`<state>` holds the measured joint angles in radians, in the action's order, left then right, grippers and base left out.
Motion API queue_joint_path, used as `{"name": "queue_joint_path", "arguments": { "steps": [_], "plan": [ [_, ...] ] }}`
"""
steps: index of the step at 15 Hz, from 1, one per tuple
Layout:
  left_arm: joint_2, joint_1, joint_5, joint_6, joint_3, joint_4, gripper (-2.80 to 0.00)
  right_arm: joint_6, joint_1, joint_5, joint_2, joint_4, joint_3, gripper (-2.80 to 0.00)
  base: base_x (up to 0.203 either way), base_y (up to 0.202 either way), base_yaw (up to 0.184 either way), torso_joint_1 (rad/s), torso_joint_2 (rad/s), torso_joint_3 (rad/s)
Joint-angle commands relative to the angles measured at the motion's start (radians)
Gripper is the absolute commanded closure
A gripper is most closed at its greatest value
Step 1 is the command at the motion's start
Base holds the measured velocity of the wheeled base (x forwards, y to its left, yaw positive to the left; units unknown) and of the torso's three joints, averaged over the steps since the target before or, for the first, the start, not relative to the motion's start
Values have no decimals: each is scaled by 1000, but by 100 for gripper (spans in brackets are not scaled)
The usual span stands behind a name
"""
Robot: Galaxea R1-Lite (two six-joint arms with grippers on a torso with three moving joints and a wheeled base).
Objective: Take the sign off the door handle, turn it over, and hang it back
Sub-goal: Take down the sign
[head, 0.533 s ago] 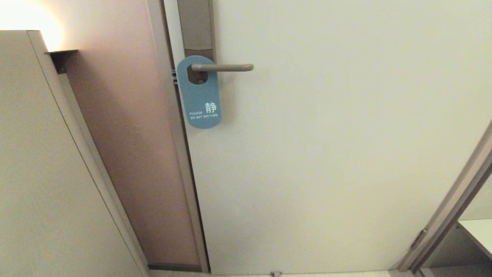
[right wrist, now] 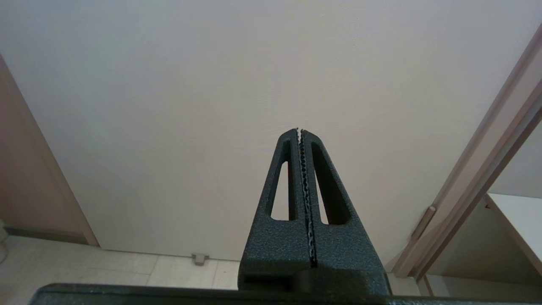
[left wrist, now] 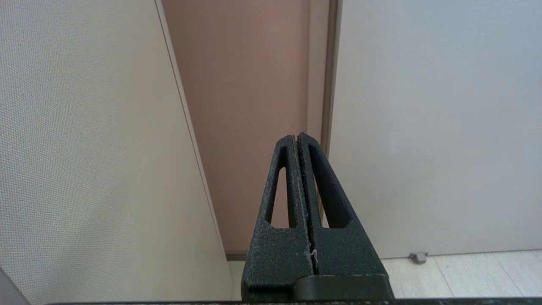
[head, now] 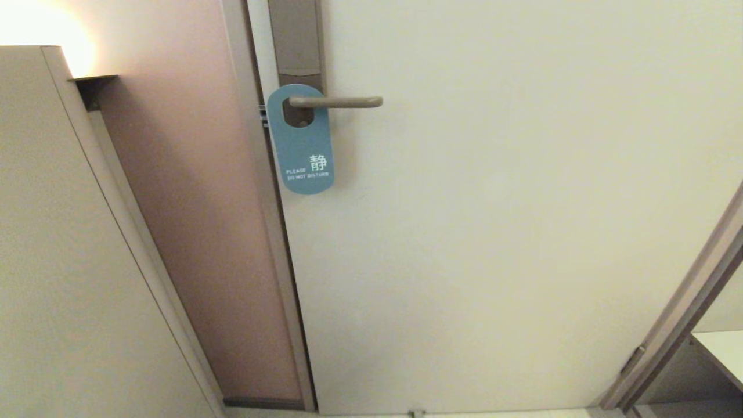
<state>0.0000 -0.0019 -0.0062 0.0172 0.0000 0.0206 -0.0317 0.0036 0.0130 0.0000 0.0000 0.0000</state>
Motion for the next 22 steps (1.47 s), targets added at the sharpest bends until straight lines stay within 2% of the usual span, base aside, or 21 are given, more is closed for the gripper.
{"name": "queue_joint_path", "arguments": {
  "steps": [1, 20, 21, 22],
  "plan": [
    [0, 0, 0, 0, 0, 1, 0, -1, -1, 1, 2, 0, 0, 0, 0, 0, 0, 0, 0, 0],
    [0, 0, -3, 14, 0, 1, 0, -1, 0, 1, 2, 0, 0, 0, 0, 0, 0, 0, 0, 0],
    [0, 0, -6, 30, 0, 1, 0, -1, 1, 1, 2, 0, 0, 0, 0, 0, 0, 0, 0, 0],
    [0, 0, -9, 75, 0, 0, 0, -1, 0, 1, 2, 0, 0, 0, 0, 0, 0, 0, 0, 0]
  ]
}}
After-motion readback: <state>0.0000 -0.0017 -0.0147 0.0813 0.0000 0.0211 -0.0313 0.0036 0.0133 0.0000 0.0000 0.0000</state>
